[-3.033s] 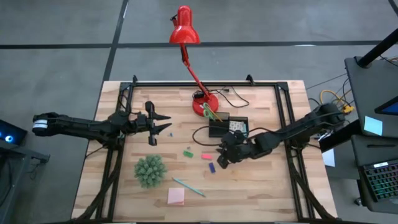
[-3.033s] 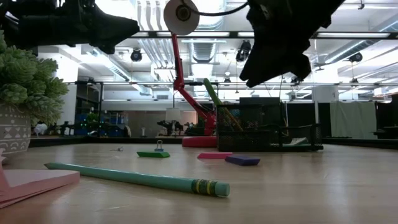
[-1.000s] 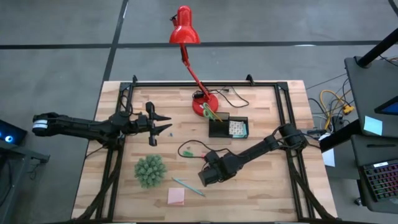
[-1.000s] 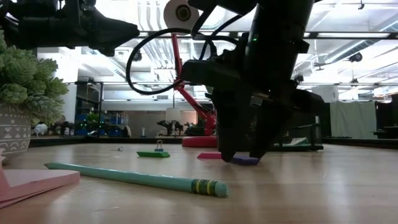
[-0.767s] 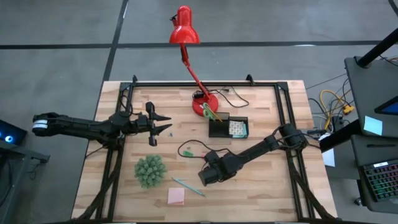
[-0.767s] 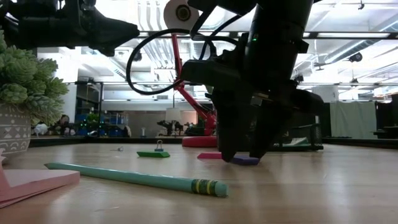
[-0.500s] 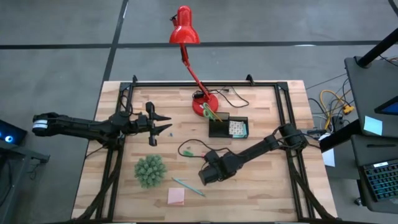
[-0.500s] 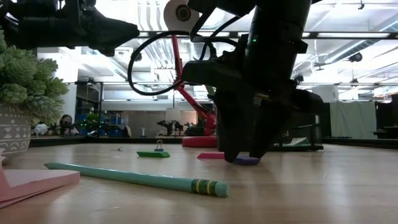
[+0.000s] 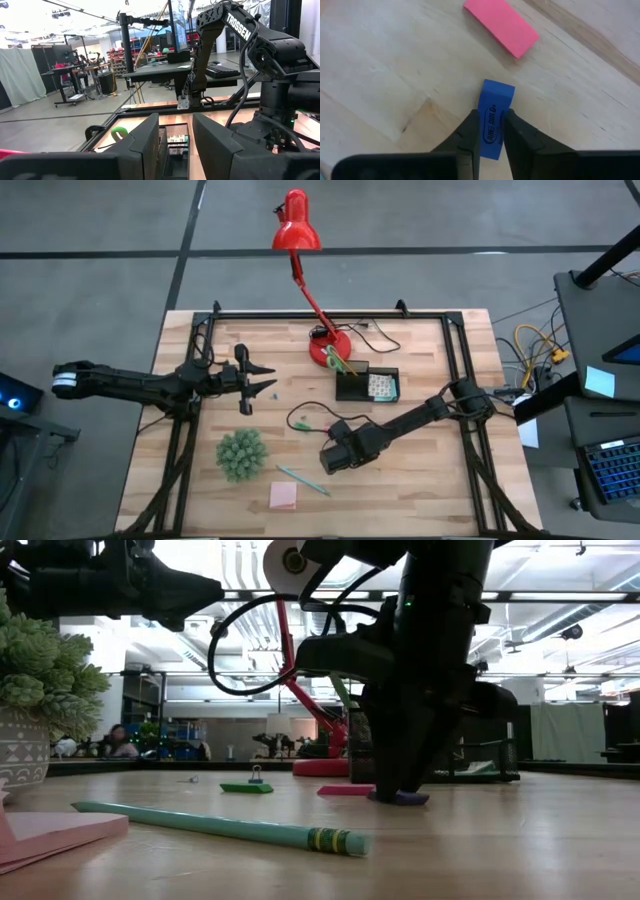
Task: Pick and place office supplies into organizer
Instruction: Put the blue eraser into the front left compartment of the desk organizer
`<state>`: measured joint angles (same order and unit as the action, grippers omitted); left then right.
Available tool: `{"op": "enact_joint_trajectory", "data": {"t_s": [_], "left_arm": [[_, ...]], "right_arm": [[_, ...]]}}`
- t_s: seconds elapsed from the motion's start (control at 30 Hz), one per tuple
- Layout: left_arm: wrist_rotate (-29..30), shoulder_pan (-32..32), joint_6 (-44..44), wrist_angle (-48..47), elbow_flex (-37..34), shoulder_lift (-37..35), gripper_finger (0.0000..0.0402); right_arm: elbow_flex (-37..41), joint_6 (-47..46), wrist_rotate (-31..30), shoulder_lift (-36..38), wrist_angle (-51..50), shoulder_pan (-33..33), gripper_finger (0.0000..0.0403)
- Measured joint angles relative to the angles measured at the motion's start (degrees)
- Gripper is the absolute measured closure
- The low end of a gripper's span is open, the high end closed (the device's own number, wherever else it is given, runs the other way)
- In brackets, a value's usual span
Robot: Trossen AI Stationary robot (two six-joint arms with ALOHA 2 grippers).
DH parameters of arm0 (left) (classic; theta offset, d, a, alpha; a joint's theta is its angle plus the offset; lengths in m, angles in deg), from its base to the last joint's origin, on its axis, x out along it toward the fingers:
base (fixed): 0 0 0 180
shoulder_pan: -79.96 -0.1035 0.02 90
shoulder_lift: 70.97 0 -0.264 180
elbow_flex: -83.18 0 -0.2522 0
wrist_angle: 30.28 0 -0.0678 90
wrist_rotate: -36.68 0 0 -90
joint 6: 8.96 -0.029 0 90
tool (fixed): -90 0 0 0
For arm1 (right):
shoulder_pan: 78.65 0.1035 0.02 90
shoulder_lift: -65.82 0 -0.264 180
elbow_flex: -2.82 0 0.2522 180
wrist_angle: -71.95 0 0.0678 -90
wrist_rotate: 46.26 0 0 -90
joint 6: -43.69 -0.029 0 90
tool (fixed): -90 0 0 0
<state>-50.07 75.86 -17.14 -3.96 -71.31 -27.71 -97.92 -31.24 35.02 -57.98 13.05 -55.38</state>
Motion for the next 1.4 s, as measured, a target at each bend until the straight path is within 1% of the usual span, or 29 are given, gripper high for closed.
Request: {"op": "enact_joint_trajectory", "data": {"t_s": [0.37,0.77,1.07,1.4], "left_arm": [[0.02,0.0,0.0,0.0,0.0,0.0,0.0294],[0.0,-0.02,0.0,-0.02,0.0,0.0,0.0294],[0.0,-0.02,0.0,-0.02,0.0,0.0,0.0294],[0.01,-0.02,0.0,-0.03,0.0,0.0,0.0294]], "right_arm": [[0.17,0.63,-0.25,1.38,-0.27,0.11,0.0349],[0.22,1.65,1.0,2.65,-1.12,0.46,0.0351],[-2.99,5.01,0.39,2.78,-1.63,0.38,0.0351],[-6.39,7.95,-1.84,2.9,-9.71,0.18,0.0351]]}}
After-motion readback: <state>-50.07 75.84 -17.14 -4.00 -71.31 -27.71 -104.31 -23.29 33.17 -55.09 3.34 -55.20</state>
